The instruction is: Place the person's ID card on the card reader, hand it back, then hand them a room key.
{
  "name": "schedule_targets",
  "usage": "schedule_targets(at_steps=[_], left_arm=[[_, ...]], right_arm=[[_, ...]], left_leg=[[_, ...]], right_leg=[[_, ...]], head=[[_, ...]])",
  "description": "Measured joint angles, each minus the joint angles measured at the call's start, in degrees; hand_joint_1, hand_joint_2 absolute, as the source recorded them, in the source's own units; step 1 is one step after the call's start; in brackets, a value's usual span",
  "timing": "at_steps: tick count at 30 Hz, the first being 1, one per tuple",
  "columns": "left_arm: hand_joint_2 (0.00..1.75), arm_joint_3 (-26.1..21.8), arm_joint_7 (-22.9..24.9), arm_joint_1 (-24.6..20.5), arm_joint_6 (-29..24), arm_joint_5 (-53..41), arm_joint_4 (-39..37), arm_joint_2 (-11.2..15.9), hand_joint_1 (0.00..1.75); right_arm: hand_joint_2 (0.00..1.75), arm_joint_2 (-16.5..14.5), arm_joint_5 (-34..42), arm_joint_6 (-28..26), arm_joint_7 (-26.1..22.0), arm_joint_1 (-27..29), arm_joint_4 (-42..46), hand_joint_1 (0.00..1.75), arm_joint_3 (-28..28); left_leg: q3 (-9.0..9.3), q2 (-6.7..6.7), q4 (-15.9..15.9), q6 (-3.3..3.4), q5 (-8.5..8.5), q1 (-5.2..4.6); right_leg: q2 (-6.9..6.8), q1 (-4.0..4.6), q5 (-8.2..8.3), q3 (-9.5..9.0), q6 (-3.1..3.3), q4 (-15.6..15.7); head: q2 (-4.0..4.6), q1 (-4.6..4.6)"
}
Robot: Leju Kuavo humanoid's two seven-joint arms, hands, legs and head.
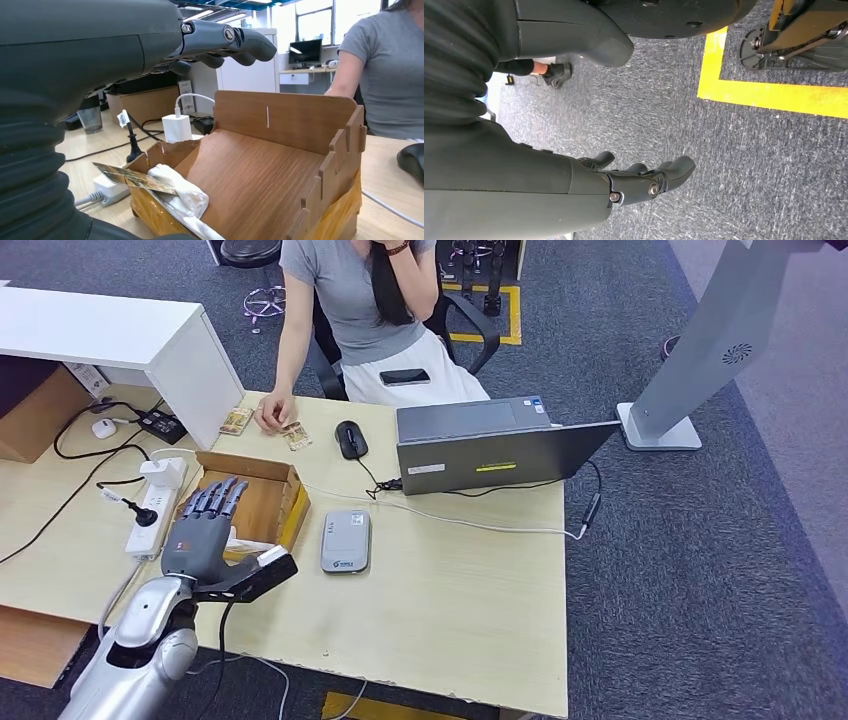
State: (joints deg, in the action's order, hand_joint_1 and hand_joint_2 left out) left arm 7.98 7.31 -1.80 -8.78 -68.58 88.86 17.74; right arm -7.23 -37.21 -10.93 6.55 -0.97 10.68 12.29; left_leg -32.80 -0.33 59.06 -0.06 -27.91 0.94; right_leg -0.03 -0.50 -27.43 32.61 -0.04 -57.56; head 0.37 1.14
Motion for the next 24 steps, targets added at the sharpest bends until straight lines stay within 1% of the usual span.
schedule_targets(at_steps=[6, 24], left_arm=[[1.75, 0.01, 0.81, -0.67, 0.48, 0.05, -1.35, -0.24, 0.0], [1.75, 0.02, 1.33, -0.78, 0.97, 0.01, -3.15, -0.25, 0.0]], right_arm=[[1.75, 0.0, -0.5, 0.1, 0.11, 0.01, 0.01, 0.0, 0.22], [1.75, 0.0, -0.75, 0.16, 0.19, 0.0, 0.01, 0.0, 0.23]], left_leg=[[0.0, 0.0, 0.0, 0.0, 0.0, 0.0], [0.0, 0.0, 0.0, 0.0, 0.0, 0.0]], right_leg=[[0.01, 0.0, 0.0, 0.01, 0.0, 0.0], [0.0, 0.0, 0.0, 0.01, 0.0, 0.0]], head=[[0.0, 0.01], [0.0, 0.01]])
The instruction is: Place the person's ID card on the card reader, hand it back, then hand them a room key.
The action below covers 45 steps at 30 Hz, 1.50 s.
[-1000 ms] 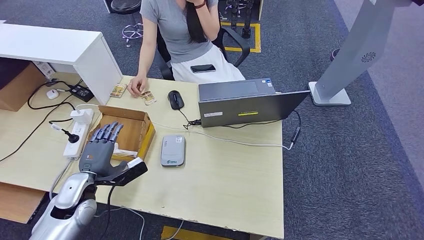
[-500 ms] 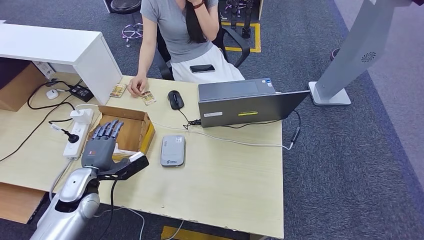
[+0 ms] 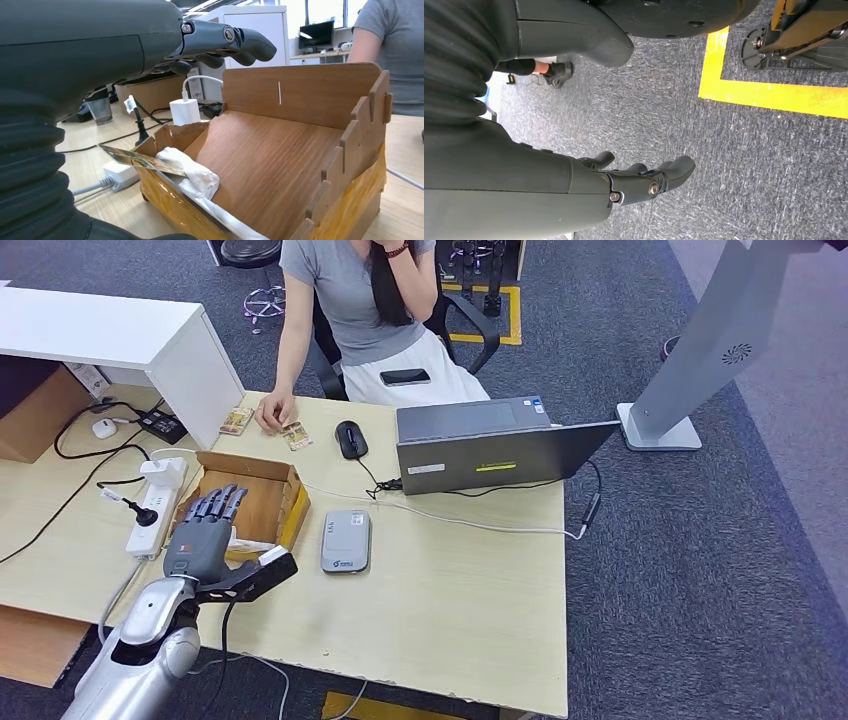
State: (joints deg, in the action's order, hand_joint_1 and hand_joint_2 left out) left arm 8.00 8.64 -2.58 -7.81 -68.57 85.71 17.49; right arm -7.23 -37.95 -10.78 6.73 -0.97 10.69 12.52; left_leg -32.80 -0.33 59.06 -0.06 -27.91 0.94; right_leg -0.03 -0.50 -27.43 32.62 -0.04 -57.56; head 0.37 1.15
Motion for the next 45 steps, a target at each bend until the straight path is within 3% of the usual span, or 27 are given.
schedule_targets(at_steps=[24, 28, 45], left_arm=[[1.75, -0.01, 0.41, 1.48, 1.22, 0.05, -0.27, 0.07, 0.0], [1.75, -0.01, 0.5, 1.48, 1.32, 0.08, -0.27, 0.05, 1.75], [1.75, -0.02, 0.57, 1.46, 1.43, 0.81, -0.27, 0.06, 1.75]], right_arm=[[1.75, -0.03, -0.76, 0.07, 0.13, 0.0, 0.0, 0.0, 0.84], [1.75, -0.07, -0.93, 0.07, 0.13, 0.0, 0.0, 0.0, 0.85], [1.75, -0.13, -1.17, 0.07, 0.2, 0.0, 0.02, 0.0, 0.9]], left_leg=[[-0.01, 0.01, 0.0, 0.0, 0.0, 0.0], [-0.01, 0.01, 0.0, 0.0, 0.0, 0.0], [0.0, 0.0, 0.0, 0.0, 0.0, 0.0]], right_leg=[[-0.01, 0.0, 0.0, -0.01, 0.0, 0.0], [-0.01, 0.0, 0.0, -0.01, 0.0, 0.0], [0.0, 0.0, 0.0, -0.01, 0.0, 0.0]], head=[[0.0, -0.01], [0.0, -0.01], [0.0, -0.01]])
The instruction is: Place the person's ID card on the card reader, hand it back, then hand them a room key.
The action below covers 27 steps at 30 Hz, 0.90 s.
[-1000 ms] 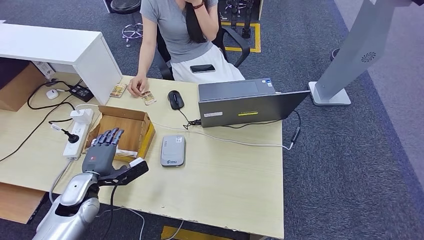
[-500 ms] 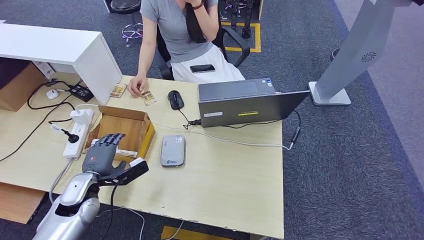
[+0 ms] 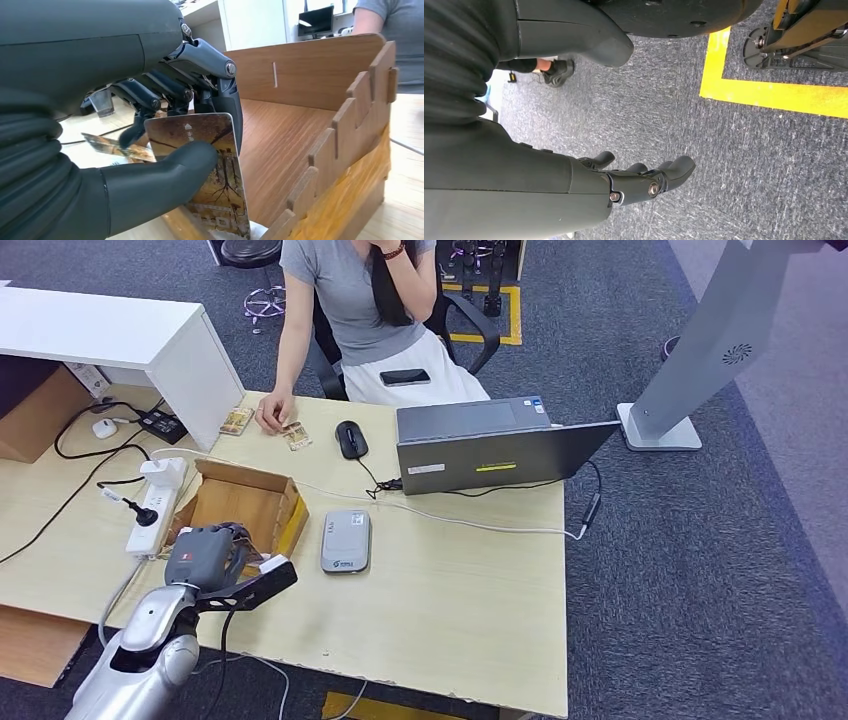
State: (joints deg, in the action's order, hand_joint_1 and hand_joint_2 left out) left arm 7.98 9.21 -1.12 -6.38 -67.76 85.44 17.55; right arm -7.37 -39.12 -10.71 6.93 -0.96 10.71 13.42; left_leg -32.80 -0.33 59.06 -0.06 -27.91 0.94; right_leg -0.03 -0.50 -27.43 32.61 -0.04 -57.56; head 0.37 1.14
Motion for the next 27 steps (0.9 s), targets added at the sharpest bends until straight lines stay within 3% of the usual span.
schedule_targets(at_steps=[27], left_arm=[[1.75, 0.0, -0.01, -0.21, 0.31, 0.84, -0.01, -0.03, 1.75]], right_arm=[[1.75, -0.02, -0.72, 0.08, 0.28, 0.0, 0.0, 0.0, 0.07]], left_leg=[[0.01, 0.0, 0.0, 0.0, 0.0, 0.0]], right_leg=[[0.0, 0.0, 0.0, 0.0, 0.0, 0.0]], head=[[0.0, 0.0]])
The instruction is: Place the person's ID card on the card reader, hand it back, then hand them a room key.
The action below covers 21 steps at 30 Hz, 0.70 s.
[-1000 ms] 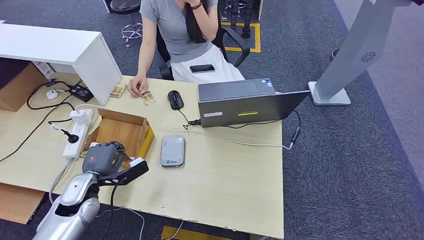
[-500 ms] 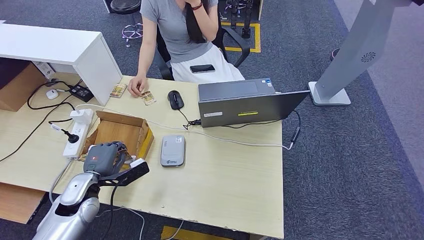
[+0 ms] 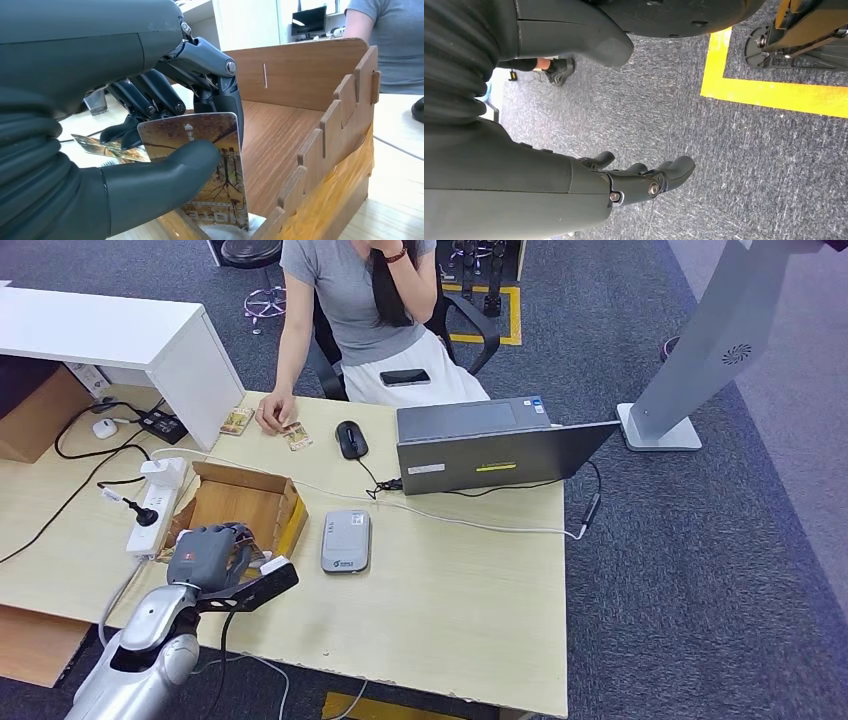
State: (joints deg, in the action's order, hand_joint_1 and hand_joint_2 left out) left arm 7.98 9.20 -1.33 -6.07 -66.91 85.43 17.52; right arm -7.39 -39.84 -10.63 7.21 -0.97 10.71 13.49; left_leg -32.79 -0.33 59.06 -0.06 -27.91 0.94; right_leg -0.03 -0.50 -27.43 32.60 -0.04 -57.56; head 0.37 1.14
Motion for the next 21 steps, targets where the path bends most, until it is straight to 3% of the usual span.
schedule_targets(at_steps=[4, 9, 13, 21], left_arm=[[1.75, 0.08, -0.98, -2.5, -1.15, 0.39, -0.27, -0.16, 1.75], [1.75, 1.44, -1.08, -16.25, 2.64, 2.83, -2.68, -0.5, 1.75], [1.75, 3.05, -0.9, -23.03, 3.99, 3.6, -3.7, -0.54, 1.75], [1.75, 4.85, -0.26, -26.12, 4.09, 3.69, -4.86, -0.58, 1.75]], right_arm=[[1.75, 0.0, -0.73, 0.39, -0.21, 0.0, 0.0, 0.0, 0.02], [1.75, 0.02, -1.88, 0.95, -0.92, -0.48, 0.03, 0.0, 0.27], [1.75, 0.02, -2.15, 0.97, -1.15, -0.56, 0.04, 0.0, 0.49], [1.75, 0.01, -2.34, 1.25, -1.29, -0.56, 0.04, 0.0, 0.77]], left_leg=[[-0.03, 0.06, 0.04, 0.01, 0.05, 0.02], [-0.41, 0.45, 0.11, -0.05, 0.34, 0.18], [-0.39, 0.07, 0.12, -0.08, 0.36, 0.17], [-0.41, -0.02, 0.11, -0.09, 0.35, 0.17]], right_leg=[[-0.06, 0.03, 0.01, 0.14, -0.01, 0.01], [-0.47, 0.18, 0.28, 0.2, 0.08, 0.0], [-0.1, 0.18, 0.44, 0.32, 0.14, 0.0], [0.01, 0.18, 0.44, 0.44, 0.14, 0.0]], head=[[0.0, 0.01], [0.0, -0.02], [0.0, -0.02], [0.0, 0.0]])
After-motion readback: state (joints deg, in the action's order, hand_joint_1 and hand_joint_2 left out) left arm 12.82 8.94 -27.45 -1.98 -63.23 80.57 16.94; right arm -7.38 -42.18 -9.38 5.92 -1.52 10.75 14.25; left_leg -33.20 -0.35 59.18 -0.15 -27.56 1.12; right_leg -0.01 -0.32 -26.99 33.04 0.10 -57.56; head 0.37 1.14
